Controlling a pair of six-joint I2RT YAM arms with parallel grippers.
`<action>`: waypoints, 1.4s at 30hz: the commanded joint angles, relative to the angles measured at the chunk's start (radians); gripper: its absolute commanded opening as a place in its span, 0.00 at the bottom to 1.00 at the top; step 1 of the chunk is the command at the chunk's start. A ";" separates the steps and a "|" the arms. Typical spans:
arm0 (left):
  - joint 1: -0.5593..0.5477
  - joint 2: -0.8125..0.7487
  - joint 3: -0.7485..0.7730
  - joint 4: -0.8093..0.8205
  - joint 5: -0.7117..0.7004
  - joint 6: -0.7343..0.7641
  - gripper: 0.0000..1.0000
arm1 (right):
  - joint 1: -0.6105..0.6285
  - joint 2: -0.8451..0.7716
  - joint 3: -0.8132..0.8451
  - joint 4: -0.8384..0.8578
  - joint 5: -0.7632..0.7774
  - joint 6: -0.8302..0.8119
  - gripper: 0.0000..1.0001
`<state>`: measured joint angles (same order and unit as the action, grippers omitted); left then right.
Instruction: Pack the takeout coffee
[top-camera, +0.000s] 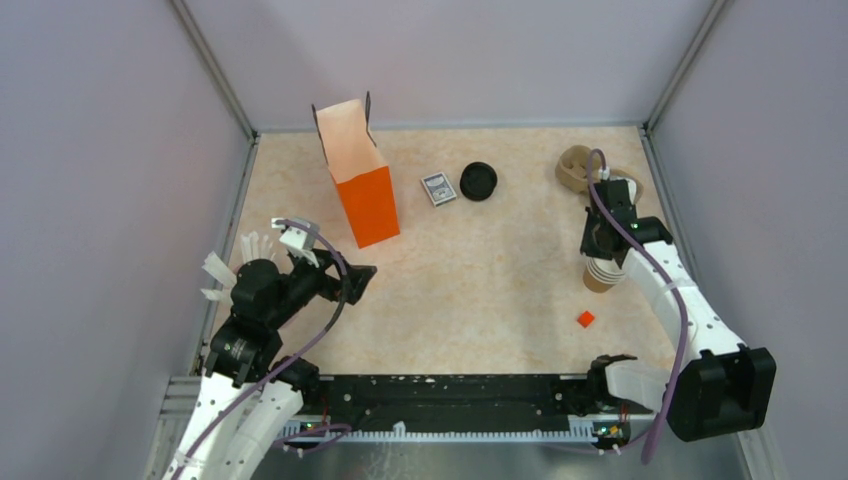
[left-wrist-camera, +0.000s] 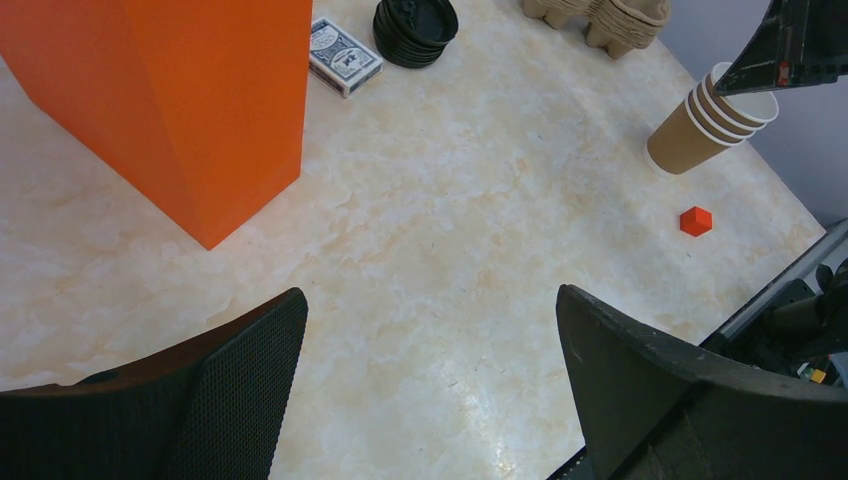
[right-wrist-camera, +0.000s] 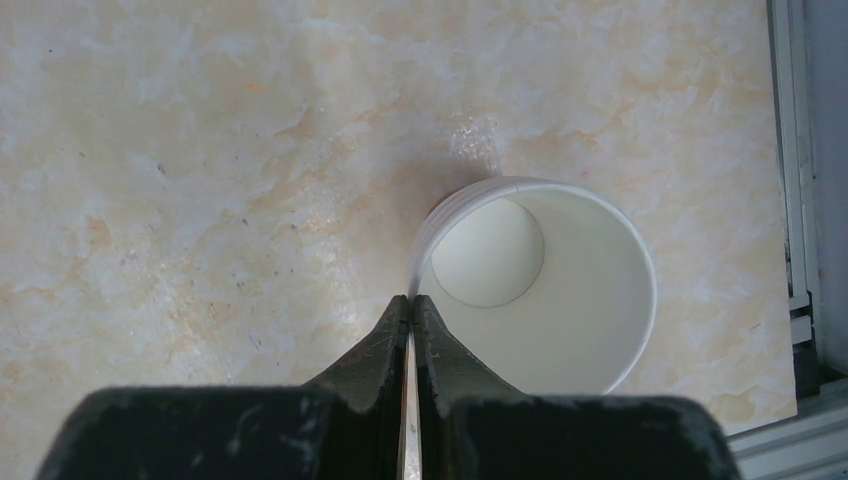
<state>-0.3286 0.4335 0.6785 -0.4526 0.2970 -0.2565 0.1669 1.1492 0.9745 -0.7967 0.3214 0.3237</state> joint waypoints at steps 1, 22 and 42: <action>-0.004 -0.018 -0.005 0.049 -0.006 -0.001 0.99 | -0.006 0.010 -0.001 0.016 0.012 0.003 0.04; -0.006 -0.013 -0.007 0.051 -0.007 -0.001 0.99 | -0.005 -0.011 0.141 -0.085 0.083 -0.017 0.00; -0.005 -0.005 -0.005 0.049 -0.017 0.003 0.99 | 0.016 0.010 0.515 -0.237 0.037 -0.088 0.00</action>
<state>-0.3302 0.4263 0.6765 -0.4480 0.2932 -0.2565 0.1673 1.1801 1.3682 -1.0218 0.4225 0.2733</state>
